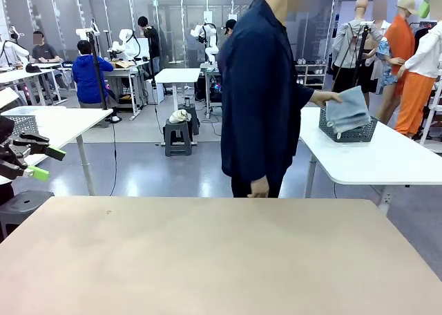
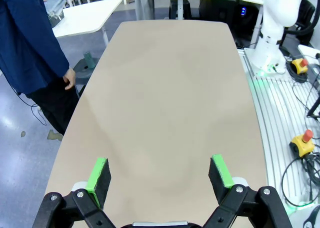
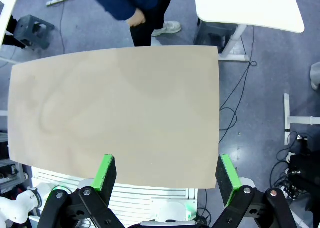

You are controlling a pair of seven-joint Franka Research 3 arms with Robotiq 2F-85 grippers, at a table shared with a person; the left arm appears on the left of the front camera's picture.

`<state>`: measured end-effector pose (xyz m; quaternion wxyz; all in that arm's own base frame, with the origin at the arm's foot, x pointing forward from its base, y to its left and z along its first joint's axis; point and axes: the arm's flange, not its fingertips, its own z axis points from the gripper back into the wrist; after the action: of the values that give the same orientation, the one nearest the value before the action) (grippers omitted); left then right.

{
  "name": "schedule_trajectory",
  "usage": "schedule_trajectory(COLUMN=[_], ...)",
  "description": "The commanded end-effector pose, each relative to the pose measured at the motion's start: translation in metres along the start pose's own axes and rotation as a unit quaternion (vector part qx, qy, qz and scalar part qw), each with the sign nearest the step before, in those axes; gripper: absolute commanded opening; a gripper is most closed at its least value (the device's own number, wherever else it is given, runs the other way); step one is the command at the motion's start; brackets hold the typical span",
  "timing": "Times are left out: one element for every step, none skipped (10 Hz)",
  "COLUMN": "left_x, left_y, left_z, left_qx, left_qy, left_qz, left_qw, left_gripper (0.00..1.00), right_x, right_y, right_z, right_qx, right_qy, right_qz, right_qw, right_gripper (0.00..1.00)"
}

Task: Fold the towels and place them in the basket.
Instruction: Stack the folded Towel with hook on the right side of the table.

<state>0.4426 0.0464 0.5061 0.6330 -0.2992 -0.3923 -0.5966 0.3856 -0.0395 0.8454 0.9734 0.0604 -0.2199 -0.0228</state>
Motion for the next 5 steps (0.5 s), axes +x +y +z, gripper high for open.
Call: schedule_trajectory(left_x=[0.0019, 0.0019, 0.0019, 0.0019, 0.0019], left_y=[-0.0003, -0.0003, -0.0003, -0.0003, -0.0003], left_z=[0.0007, 0.0007, 0.0007, 0.0007, 0.0007], left_qx=[0.001, 0.001, 0.001, 0.001, 0.001], left_qy=[-0.003, -0.003, -0.003, -0.003, -0.003], left_qz=[-0.001, -0.001, -0.001, -0.001, -0.001], left_qw=[1.0, 1.0, 1.0, 1.0, 1.0], left_gripper=[1.0, 1.0, 1.0, 1.0, 1.0], right_x=[0.0012, 0.0012, 0.0012, 0.0012, 0.0012], right_y=[0.0008, 0.0008, 0.0008, 0.0008, 0.0008], right_z=[0.0022, 0.0022, 0.0022, 0.0022, 0.0022], right_qx=[-0.002, -0.002, -0.002, -0.002, -0.002], right_qy=[0.004, 0.004, 0.004, 0.004, 0.004], right_qz=[-0.001, -0.001, -0.001, -0.001, -0.001], right_qw=[1.0, 1.0, 1.0, 1.0, 1.0], right_gripper=[1.0, 1.0, 1.0, 1.0, 1.0])
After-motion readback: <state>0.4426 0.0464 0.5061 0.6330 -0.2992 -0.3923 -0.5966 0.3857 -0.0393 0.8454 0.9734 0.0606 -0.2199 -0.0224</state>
